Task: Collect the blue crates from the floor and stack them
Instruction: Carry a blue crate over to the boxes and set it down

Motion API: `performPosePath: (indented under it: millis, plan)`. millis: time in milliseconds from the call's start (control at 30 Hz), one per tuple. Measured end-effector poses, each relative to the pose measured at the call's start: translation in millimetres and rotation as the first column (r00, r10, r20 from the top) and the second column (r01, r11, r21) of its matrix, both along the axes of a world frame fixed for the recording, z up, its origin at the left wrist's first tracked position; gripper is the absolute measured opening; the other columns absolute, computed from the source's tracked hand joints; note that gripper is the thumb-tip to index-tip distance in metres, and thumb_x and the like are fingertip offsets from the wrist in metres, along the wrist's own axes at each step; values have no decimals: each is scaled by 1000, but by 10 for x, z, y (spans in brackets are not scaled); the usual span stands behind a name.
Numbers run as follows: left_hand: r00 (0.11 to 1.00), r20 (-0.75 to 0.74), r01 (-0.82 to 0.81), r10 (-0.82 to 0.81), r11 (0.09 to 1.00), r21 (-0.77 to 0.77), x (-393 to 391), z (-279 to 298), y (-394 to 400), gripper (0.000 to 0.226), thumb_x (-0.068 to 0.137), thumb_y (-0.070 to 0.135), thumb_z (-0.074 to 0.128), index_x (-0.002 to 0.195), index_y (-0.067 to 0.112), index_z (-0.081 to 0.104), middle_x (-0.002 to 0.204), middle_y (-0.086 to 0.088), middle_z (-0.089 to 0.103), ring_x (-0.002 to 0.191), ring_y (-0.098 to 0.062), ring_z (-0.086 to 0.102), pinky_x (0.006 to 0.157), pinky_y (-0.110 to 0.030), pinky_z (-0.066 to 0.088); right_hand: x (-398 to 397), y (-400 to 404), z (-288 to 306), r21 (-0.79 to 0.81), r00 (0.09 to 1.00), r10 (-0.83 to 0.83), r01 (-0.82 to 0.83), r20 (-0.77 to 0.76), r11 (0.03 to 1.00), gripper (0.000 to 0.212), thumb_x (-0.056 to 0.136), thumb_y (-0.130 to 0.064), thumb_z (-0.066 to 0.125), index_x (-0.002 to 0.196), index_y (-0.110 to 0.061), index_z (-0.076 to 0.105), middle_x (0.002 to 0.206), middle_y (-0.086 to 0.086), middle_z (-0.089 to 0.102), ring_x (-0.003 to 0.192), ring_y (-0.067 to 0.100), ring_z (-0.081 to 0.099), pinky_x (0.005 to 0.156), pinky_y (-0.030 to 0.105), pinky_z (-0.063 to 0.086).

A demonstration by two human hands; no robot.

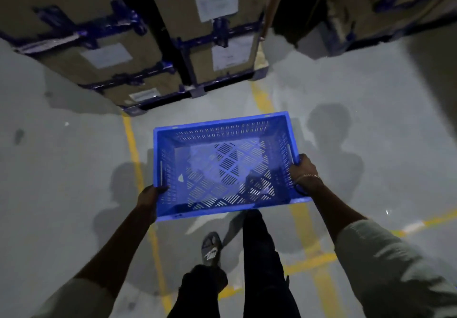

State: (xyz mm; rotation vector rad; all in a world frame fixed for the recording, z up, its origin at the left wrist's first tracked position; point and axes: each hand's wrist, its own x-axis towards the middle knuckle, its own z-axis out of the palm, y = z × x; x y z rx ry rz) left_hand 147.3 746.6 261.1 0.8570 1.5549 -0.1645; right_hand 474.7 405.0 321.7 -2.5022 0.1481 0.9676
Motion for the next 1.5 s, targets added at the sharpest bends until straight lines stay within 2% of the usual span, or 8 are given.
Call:
performPosePath:
  millis: [267, 433, 567, 767, 967, 1133, 1333, 1500]
  plan:
    - [979, 17, -205, 204, 975, 84, 709, -1286, 499, 47, 81, 15, 83, 123, 1, 69, 117, -27, 71, 98, -40, 68, 94, -61, 53, 995, 866, -1651, 24, 991, -85, 88, -107, 996, 36, 87, -13, 62, 123, -11, 59, 112, 17, 64, 105, 36, 62, 89, 39, 47]
    - [970, 18, -243, 243, 961, 130, 970, -2148, 811, 44, 88, 25, 80, 123, 2, 69, 117, -25, 73, 101, -44, 71, 92, -59, 58, 1417, 1154, -2705, 34, 990, -43, 48, -135, 998, 66, 57, -25, 61, 118, -1, 64, 99, 14, 63, 95, 31, 64, 82, 41, 50]
    - [969, 53, -248, 242, 957, 152, 1079, -2850, 1066, 49, 88, 34, 80, 125, 4, 70, 119, -27, 73, 103, -45, 72, 81, -47, 63, 1564, 1521, -3239, 76, 994, -25, 33, -104, 997, 68, 55, -23, 56, 117, 2, 64, 98, 14, 62, 91, 23, 57, 75, 33, 41]
    - [975, 129, -199, 181, 969, 143, 991, -3848, 1424, 96, 49, 69, 92, 122, 10, 72, 118, -26, 73, 103, -50, 72, 84, -66, 60, 1729, 1925, -4251, 118, 999, -21, 24, -24, 993, 52, 67, -23, 64, 116, -7, 70, 104, 14, 70, 98, 32, 66, 90, 44, 52]
    - [976, 171, -164, 135, 972, 167, 996, -4264, 1662, 95, 55, 69, 90, 127, 9, 70, 124, -28, 70, 106, -53, 69, 86, -74, 55, 1753, 2204, -4596, 147, 999, 9, -15, 36, 989, 31, 86, -3, 64, 116, -7, 68, 100, 11, 68, 98, 28, 64, 91, 42, 52]
    - [977, 210, -88, 49, 980, 180, 1201, -4293, 1820, 36, 102, 32, 63, 125, 6, 70, 124, -28, 71, 106, -48, 71, 93, -59, 57, 1843, 2316, -4769, 149, 999, 11, -16, 34, 989, 45, 84, -4, 61, 129, -12, 61, 115, 11, 69, 103, 34, 65, 91, 53, 55]
    - [970, 156, -214, 184, 954, 210, 1305, -4590, 1756, 35, 101, 29, 67, 129, 9, 62, 130, -24, 68, 105, -43, 70, 91, -60, 56, 1858, 2382, -4981, 136, 998, 11, -18, 54, 991, 52, 81, -9, 57, 133, -19, 58, 122, 9, 67, 107, 37, 64, 93, 57, 54]
    - [965, 179, -235, 191, 933, 273, 1375, -4616, 1670, 37, 101, 32, 66, 134, 18, 58, 125, -15, 70, 94, -29, 70, 92, -59, 56, 1718, 2349, -5060, 64, 962, 213, -227, 171, 972, 44, 92, -20, 52, 135, -24, 44, 123, 14, 67, 104, 43, 65, 91, 60, 53]
